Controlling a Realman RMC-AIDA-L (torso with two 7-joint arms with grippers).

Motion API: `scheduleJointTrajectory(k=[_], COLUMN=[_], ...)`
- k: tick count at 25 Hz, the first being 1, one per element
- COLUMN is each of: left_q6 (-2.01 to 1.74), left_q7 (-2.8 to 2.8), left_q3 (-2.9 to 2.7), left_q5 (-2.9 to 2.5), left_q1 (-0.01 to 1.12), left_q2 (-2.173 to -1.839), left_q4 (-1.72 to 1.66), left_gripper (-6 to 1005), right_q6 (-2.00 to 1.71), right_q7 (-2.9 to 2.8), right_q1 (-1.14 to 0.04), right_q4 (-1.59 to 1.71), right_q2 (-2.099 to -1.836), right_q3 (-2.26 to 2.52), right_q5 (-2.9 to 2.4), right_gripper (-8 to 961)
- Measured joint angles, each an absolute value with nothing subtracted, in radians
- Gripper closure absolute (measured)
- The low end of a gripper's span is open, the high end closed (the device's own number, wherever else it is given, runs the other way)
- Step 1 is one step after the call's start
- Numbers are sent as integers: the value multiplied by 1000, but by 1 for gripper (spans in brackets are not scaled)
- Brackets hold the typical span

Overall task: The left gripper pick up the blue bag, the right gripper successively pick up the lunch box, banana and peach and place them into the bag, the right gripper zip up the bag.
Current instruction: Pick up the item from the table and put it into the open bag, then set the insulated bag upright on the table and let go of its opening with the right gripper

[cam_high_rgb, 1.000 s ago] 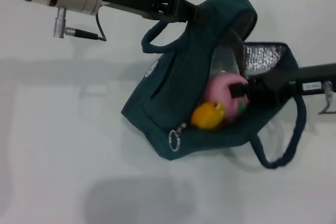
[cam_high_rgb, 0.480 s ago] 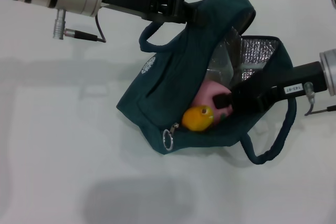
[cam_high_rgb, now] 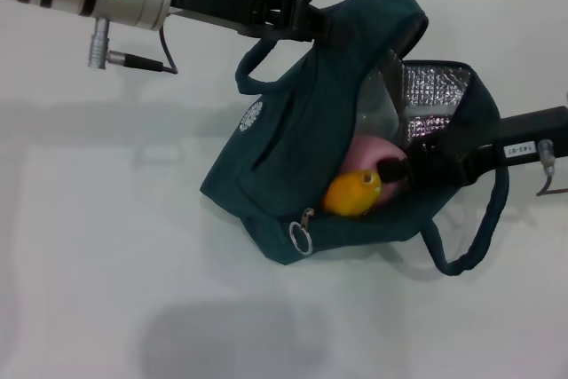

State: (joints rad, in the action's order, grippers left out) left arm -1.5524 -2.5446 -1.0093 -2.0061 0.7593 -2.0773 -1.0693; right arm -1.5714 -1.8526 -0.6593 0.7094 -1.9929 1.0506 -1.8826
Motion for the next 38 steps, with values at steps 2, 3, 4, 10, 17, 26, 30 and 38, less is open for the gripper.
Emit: scheduleJointTrajectory(k=[2,3,4,10,17,26,30,38], left_q6=[-1552,-1552,-1552,-1552,-1552,-1551,-1542,-1540], left_q7=[-2544,-2543,-2543,-2542,-2542,-2542,-2543,-2547], left_q3=[-1009,-1009,-1009,-1009,-1009,-1009,-1009,-1013], left_q5=[-2006,-2006,-2006,-2006,-2006,-2006,-2007,-2007], left_q1=[759,759,759,759,752,748,751,754], left_q2=[-2077,-2077,-2077,-2077,-2078,-2076,-2076,-2077], left_q4=[-1069,-1069,-1069,-1069,-1068,-1056,-1055,-1055], left_gripper=[942,942,942,941,941,941,941,941], right_q6=[-1573,-1575,-1575,-1637,-1833,-1698,-1688,-1454], right_q7=[-1853,-1853,-1853,-1837,-1710,-1680,-1656,-1618], right_q1=[-654,-651,-649,-619,-473,-368,-394,-517], right_q4=[711,711,711,722,820,801,731,608], right_q2=[-1993,-1993,-1993,-1992,-1979,-1953,-1972,-2014], right_q3=[1033,1026,1022,952,673,652,652,719], right_q5=[-1882,-1882,-1882,-1864,-1708,-1880,-1969,-2021], right_gripper=[842,841,839,550,318,319,319,318])
